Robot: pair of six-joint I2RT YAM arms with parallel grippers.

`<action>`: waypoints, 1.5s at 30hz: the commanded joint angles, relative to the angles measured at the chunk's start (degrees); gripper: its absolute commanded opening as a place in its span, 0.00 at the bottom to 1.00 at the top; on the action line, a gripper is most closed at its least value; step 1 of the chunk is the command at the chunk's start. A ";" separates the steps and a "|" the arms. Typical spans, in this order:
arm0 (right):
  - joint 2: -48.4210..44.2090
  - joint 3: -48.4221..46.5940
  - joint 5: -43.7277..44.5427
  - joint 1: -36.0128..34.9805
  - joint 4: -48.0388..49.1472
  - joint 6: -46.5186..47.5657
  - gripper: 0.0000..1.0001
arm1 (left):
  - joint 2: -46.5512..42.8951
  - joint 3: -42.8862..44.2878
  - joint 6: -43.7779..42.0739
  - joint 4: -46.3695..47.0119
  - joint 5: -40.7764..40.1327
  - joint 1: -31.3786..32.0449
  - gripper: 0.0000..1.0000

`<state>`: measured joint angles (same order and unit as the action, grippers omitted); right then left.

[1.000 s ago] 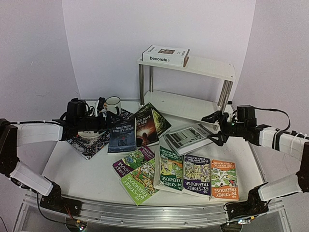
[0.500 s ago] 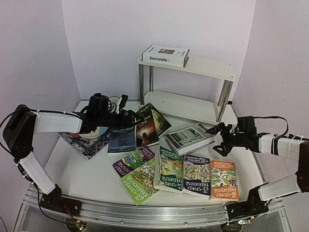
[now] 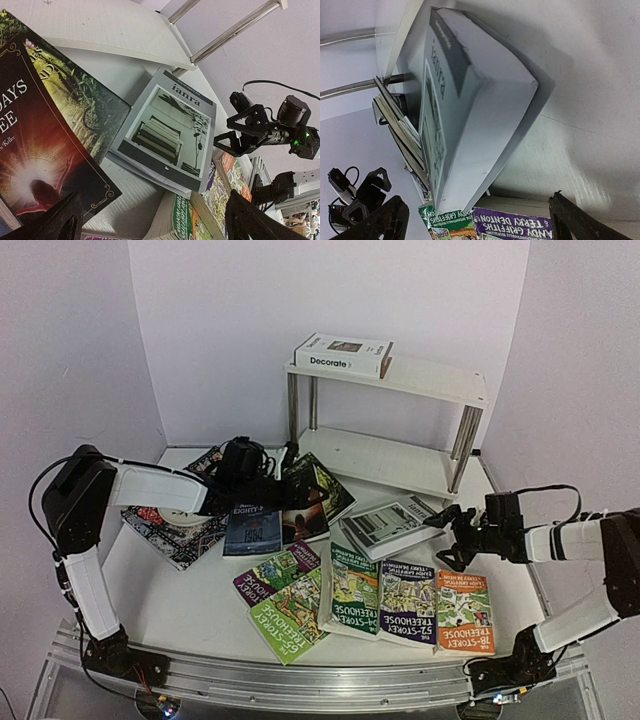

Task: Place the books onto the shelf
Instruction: Pick up the book from the book pile.

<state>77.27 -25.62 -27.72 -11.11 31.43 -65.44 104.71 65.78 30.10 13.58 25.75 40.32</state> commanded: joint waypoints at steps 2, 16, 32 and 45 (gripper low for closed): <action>5.88 1.76 -1.73 0.30 13.38 -4.77 0.98 | 4.56 4.85 1.88 1.01 0.40 0.60 1.00; 20.06 1.12 4.58 -2.28 33.85 -15.80 0.91 | 2.94 2.92 1.80 0.92 -1.35 0.96 1.00; 14.90 0.92 14.01 -4.67 37.27 -11.98 0.39 | -4.93 -0.45 -3.09 -3.63 -6.35 0.91 1.00; -6.65 -1.38 13.85 -4.66 17.13 -3.83 0.41 | -10.69 1.61 -6.41 -8.85 -9.51 0.83 1.00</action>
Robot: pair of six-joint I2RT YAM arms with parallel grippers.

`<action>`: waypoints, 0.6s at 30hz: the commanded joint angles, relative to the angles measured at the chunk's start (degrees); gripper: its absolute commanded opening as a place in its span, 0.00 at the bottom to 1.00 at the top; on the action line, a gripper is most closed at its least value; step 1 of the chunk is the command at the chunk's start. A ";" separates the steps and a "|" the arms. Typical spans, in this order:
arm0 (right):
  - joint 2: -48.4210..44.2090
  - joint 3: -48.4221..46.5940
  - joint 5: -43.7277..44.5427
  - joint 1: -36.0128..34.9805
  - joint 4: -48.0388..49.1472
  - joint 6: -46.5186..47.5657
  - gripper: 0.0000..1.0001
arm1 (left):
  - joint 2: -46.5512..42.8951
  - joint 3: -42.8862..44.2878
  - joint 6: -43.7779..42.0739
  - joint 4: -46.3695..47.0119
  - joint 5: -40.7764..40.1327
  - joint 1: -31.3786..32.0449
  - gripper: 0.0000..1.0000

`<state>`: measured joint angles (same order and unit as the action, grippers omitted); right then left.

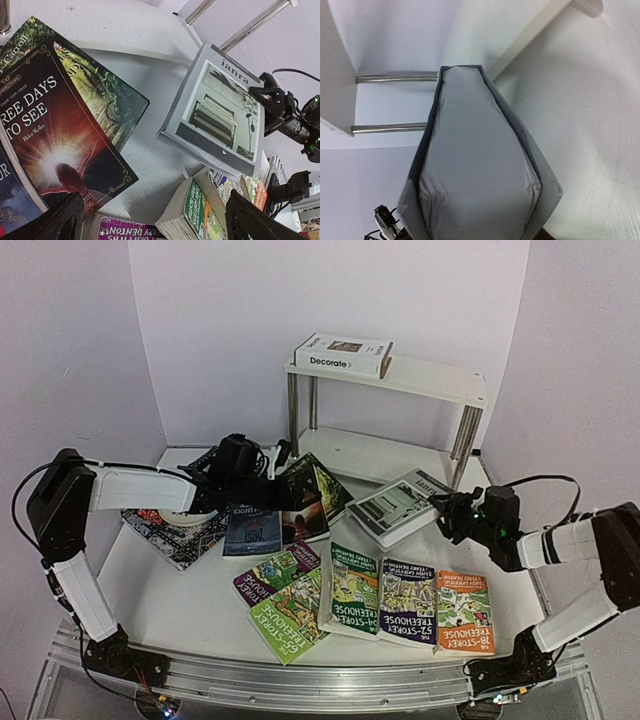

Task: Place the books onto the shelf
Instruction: Pick up the book from the book pile.

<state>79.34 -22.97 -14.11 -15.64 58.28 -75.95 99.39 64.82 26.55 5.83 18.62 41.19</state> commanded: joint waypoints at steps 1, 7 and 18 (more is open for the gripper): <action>-11.32 -5.44 0.33 -0.11 -14.17 8.94 0.42 | -6.12 2.73 -3.79 -2.07 -3.19 -0.06 1.00; -17.70 -15.97 -4.47 -0.16 -33.12 19.92 0.42 | -9.87 4.85 -6.82 -9.59 -5.97 -1.24 1.00; -9.05 -24.12 -28.15 -0.54 -31.18 17.46 0.38 | -16.60 0.97 -5.23 -7.19 20.31 -14.58 1.00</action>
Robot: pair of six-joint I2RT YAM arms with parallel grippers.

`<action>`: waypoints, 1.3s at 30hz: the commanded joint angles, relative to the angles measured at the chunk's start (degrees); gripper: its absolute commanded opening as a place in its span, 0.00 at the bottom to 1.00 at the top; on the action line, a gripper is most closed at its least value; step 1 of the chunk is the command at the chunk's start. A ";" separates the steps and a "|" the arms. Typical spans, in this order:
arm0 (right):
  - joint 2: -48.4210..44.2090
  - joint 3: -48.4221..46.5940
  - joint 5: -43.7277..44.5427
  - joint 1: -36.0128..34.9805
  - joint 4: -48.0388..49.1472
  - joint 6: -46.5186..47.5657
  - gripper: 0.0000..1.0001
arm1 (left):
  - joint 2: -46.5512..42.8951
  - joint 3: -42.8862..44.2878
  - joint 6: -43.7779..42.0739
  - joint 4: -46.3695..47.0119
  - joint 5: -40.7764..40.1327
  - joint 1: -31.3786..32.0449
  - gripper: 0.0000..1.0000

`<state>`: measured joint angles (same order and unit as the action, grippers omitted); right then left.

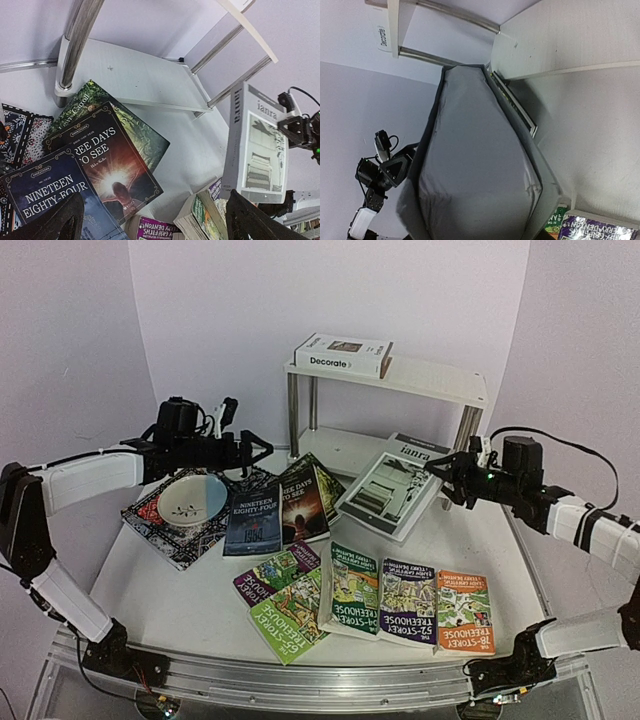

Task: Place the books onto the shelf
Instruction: Pick up the book from the book pile, then pass from the right arm to the left

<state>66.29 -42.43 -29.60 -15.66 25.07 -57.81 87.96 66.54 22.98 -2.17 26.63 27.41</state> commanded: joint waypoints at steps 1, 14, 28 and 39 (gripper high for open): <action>5.82 -5.15 -14.73 -0.85 3.34 -1.72 0.36 | -6.12 -0.89 -2.48 0.90 14.45 -1.09 1.00; 15.69 -11.88 -24.33 -8.31 10.15 -1.88 0.36 | -18.55 -7.95 -6.34 1.03 5.81 -2.45 1.00; 15.92 -17.54 -27.97 -10.63 10.81 1.31 0.37 | -6.43 -7.99 18.97 16.90 29.01 -0.20 0.98; 16.32 -21.69 -29.19 -10.73 10.81 2.79 0.38 | -7.40 -10.85 29.55 20.01 24.29 6.49 0.94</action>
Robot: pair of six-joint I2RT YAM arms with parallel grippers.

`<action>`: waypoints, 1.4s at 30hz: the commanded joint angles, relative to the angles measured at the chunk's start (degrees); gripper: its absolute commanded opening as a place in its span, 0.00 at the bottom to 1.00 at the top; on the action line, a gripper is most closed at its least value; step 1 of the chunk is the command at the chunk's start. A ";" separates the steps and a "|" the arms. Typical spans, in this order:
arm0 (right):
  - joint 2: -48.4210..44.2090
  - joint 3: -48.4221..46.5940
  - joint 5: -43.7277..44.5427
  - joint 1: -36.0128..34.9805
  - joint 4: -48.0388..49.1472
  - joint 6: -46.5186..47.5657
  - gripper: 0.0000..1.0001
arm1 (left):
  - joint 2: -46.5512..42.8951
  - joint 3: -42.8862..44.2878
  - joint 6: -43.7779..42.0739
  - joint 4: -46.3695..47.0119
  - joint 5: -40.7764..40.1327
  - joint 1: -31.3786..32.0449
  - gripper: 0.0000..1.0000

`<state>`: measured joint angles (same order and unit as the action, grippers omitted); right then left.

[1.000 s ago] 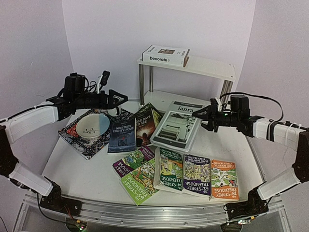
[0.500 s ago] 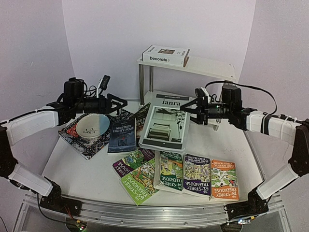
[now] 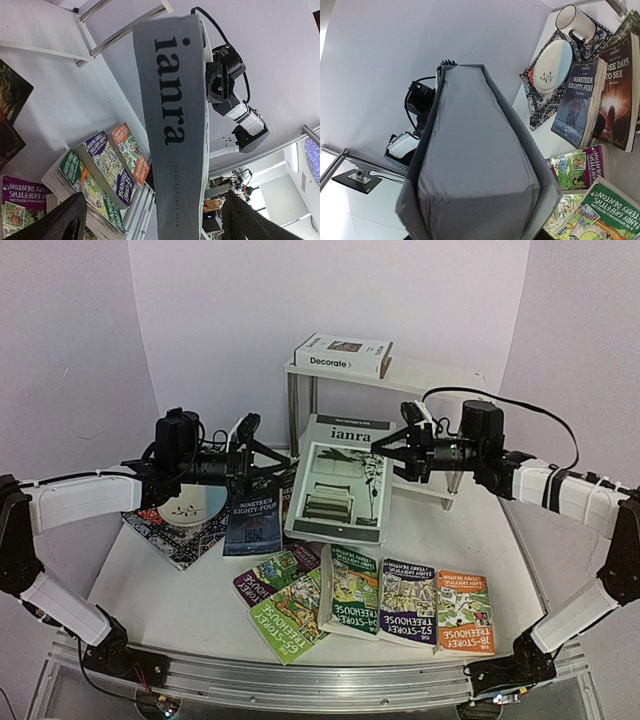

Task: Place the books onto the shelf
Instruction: Pass from the right arm to the left

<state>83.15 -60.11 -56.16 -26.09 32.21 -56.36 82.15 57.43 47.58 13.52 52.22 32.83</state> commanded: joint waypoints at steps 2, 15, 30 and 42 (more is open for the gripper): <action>-0.31 -4.50 -2.56 -0.28 3.68 1.28 0.38 | -2.32 -2.46 4.99 4.76 -1.84 1.42 0.94; 1.50 -5.16 -4.42 -0.32 3.05 -3.12 0.38 | -20.76 -13.01 -22.70 4.87 -12.32 1.51 1.00; 6.62 -13.41 -7.72 -0.30 -3.80 -17.57 0.36 | -27.50 -18.78 -89.45 4.94 -21.85 4.57 1.00; 5.50 -12.21 -8.41 -1.54 -1.52 -29.97 0.35 | -22.17 -13.31 -113.82 5.39 -12.47 6.44 1.00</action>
<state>90.04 -71.13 -61.49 -26.43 26.64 -81.30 58.57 38.62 -57.21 16.57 35.74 38.42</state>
